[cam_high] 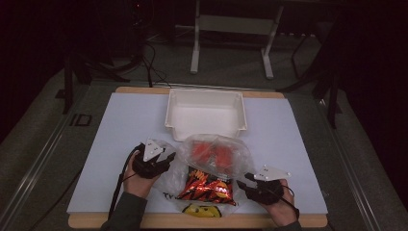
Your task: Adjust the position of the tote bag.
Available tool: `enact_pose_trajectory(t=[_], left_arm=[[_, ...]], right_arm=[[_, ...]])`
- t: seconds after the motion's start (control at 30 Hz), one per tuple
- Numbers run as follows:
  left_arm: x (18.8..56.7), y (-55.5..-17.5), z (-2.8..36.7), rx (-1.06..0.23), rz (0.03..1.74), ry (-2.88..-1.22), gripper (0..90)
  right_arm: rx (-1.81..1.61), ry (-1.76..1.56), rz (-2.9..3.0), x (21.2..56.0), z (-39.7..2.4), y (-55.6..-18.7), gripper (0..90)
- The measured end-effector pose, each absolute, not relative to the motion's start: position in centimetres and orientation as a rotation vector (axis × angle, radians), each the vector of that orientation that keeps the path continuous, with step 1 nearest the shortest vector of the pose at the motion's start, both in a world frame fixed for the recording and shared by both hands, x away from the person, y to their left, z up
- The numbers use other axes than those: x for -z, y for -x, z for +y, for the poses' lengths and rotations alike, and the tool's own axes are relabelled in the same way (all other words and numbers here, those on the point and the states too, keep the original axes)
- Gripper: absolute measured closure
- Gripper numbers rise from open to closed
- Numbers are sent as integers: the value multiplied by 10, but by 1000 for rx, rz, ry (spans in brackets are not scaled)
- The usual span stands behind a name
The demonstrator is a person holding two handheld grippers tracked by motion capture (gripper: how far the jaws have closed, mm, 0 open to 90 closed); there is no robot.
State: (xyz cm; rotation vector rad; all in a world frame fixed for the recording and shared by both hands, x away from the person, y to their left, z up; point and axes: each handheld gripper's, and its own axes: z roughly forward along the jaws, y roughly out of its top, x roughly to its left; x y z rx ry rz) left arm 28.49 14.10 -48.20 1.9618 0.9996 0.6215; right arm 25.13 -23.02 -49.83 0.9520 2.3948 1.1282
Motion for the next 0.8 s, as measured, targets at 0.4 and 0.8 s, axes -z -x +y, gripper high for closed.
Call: enact_pose_trajectory(t=[0.4,0.8], left_arm=[[483,-278,138,-572,921,-2012,563],[482,-262,130,-538,735,-2081,474]], right_arm=[[-1139,-1016,2284,488,-216,-272,583],[-1160,-1072,2268,484,-218,-279,777]])
